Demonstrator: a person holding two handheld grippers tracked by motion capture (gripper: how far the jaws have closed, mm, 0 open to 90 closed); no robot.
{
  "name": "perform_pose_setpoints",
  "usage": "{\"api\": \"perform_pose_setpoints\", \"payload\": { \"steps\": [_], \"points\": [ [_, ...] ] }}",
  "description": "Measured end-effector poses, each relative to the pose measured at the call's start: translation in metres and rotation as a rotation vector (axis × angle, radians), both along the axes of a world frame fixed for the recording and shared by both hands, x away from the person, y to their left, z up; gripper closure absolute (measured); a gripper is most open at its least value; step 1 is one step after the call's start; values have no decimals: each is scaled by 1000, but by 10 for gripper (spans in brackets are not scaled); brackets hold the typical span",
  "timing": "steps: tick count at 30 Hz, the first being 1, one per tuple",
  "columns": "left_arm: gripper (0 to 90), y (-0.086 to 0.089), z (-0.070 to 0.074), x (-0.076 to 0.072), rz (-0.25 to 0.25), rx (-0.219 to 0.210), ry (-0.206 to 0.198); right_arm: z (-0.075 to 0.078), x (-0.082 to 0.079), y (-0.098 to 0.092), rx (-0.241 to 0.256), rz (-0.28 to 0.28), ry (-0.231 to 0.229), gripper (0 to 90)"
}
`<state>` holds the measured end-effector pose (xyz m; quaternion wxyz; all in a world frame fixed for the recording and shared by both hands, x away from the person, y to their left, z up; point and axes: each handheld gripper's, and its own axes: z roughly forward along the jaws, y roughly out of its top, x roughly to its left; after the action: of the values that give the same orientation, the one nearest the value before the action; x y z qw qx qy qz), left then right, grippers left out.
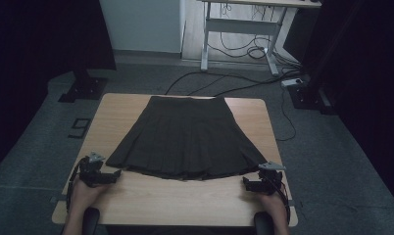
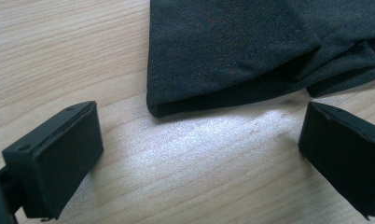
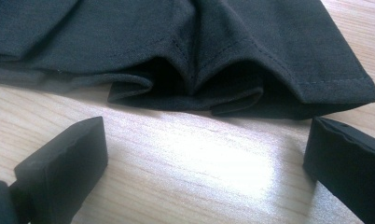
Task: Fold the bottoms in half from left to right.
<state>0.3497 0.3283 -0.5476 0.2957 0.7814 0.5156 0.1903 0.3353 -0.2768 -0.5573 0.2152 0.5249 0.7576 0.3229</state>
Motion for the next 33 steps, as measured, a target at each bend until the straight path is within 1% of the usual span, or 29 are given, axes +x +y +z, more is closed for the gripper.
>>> {"api": "perform_pose_setpoints", "payload": {
  "steps": [15,18,20,22,23,24,25,26,29,30,31,32,33],
  "points": [
    [0,0,0,0,2,0,0,0,-1,-1,1,9,1,0],
    [6,-2,3,1,12,9,20,3,-4,-4,2,14,18,49],
    [31,-2,3,1,13,9,24,5,-6,-6,13,11,26,73],
    [69,0,6,1,13,12,31,9,-8,-8,2,8,27,83],
    [69,1,8,1,20,15,27,9,-8,-8,2,8,27,83],
    [80,2,10,1,21,16,18,12,-9,-10,-6,5,34,89],
    [102,5,18,1,20,1,-2,20,-13,-12,4,-5,17,96],
    [121,5,18,1,20,1,-2,20,-13,-12,4,-5,17,96],
    [146,6,30,4,9,-34,-42,33,-17,-13,18,-12,2,115],
    [176,4,37,10,-5,-23,-56,40,-18,-12,32,-6,-2,137],
    [188,4,37,10,-5,-23,-56,40,-18,-12,32,-6,-2,137],
    [203,1,40,13,-17,-10,-63,45,-17,-8,47,1,-2,142],
    [203,-1,42,17,-30,-1,-69,45,-17,-8,47,1,-2,142]
  ]
}}
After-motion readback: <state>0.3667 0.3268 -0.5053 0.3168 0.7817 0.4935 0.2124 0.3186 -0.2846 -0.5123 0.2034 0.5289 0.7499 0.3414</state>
